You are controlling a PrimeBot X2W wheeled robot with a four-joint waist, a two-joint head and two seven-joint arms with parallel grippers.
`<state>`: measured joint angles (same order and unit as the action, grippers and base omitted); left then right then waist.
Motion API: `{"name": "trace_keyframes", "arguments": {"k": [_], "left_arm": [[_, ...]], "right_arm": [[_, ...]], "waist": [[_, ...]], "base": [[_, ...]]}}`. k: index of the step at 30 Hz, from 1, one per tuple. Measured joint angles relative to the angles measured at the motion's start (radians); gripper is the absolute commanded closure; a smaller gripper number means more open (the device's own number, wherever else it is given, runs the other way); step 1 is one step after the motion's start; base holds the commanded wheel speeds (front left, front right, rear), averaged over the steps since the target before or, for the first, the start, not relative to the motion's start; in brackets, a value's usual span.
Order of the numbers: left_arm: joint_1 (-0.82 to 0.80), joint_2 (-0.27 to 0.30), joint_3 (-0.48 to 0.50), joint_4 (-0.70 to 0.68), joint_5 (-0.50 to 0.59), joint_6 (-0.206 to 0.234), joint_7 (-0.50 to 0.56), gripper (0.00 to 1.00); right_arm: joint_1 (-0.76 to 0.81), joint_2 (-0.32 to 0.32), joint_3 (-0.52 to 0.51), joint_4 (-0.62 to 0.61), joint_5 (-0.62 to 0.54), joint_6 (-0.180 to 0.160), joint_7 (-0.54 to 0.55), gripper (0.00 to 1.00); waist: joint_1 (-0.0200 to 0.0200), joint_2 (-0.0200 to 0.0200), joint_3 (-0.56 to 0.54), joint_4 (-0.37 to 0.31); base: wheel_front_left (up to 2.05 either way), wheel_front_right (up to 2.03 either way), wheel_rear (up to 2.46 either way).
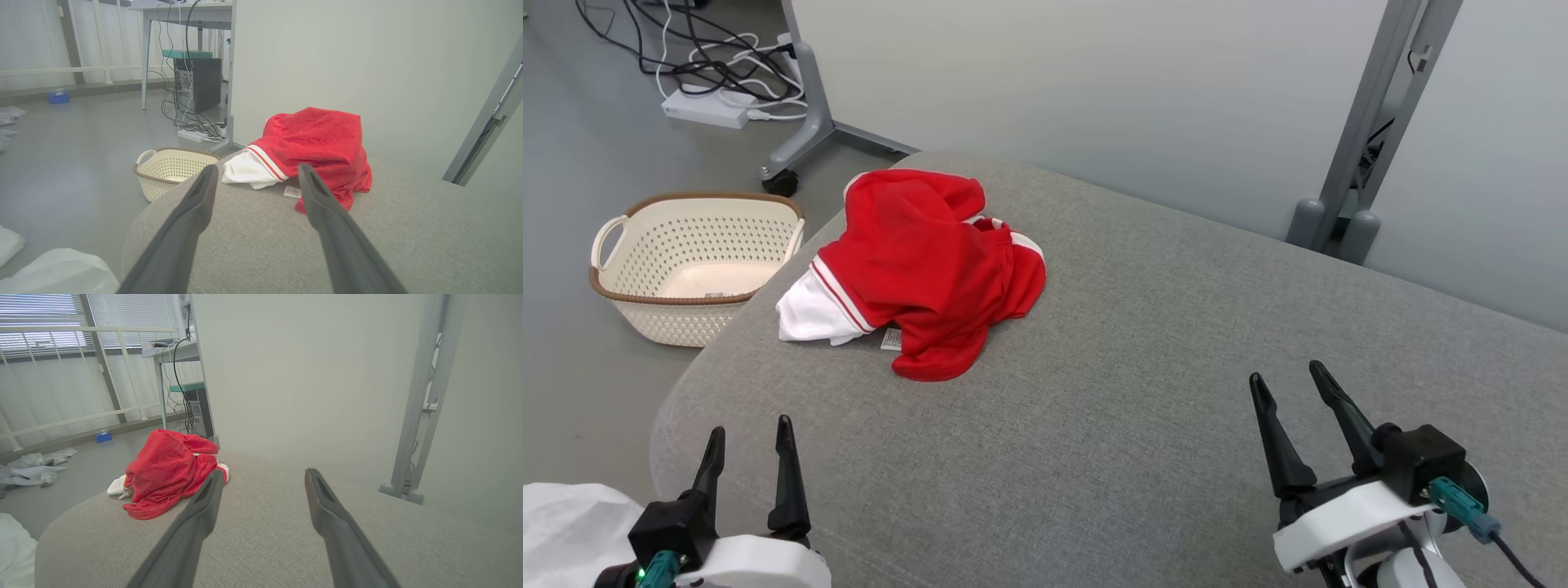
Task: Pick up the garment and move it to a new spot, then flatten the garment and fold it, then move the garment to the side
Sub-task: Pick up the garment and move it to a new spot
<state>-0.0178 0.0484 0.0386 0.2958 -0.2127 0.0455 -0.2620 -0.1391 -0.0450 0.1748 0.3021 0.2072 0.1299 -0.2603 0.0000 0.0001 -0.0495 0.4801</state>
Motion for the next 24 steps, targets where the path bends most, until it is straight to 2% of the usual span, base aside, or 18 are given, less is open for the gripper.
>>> {"name": "trace_keyframes", "arguments": {"k": [12, 24], "left_arm": [[0.036, 0.0, 0.017, -0.045, -0.025, 0.03, 0.0, 0.0], [0.013, 0.0, 0.037, -0.057, 0.008, 0.041, 0.0, 0.0]], "right_arm": [[-0.057, 0.0, 0.066, 0.038, 0.0, 0.0, 0.0, 0.0], [-0.019, 0.0, 0.02, 0.0, -0.027, 0.0, 0.0, 0.0]], "waist": [[0.0, 0.0, 0.021, 0.016], [0.0, 0.0, 0.022, 0.016]], "base": [[0.0, 0.0, 0.0], [0.0, 0.0, 0.0]]}}
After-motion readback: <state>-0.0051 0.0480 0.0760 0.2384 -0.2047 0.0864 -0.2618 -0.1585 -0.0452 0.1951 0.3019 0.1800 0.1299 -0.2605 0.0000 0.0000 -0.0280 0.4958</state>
